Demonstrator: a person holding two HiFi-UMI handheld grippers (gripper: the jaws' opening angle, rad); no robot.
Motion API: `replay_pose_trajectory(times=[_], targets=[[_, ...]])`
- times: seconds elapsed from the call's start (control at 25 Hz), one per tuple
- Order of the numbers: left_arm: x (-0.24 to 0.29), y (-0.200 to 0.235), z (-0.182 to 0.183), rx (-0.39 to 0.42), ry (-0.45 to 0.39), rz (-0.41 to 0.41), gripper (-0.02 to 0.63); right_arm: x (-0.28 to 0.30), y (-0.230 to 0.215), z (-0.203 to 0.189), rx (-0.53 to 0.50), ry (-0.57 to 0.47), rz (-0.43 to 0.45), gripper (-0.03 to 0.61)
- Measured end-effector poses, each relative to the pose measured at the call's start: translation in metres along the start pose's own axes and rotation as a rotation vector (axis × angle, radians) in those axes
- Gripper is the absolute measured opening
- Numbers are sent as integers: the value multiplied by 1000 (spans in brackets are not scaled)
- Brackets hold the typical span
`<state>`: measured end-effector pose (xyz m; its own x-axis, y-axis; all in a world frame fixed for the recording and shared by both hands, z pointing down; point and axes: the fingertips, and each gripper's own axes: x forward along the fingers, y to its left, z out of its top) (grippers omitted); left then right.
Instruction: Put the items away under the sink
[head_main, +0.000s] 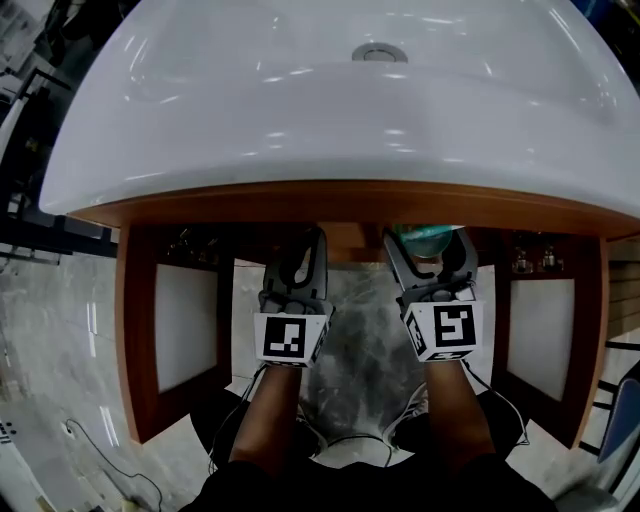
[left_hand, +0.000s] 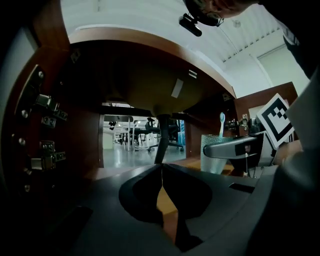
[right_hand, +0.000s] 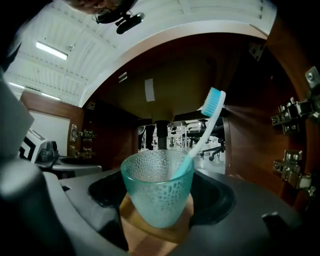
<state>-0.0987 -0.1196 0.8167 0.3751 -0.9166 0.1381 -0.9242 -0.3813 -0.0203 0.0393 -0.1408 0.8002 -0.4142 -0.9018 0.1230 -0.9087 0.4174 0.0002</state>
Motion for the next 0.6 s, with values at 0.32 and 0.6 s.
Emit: replay_pose_trajectory(times=[0.32,0.6], targets=[[8,-3,20,17,-70,-26,21,20,-18,1,-13,50,-30,383],[4,-8,26,10,-106,-37,21,40,-29,2,-25,88,-45,382]])
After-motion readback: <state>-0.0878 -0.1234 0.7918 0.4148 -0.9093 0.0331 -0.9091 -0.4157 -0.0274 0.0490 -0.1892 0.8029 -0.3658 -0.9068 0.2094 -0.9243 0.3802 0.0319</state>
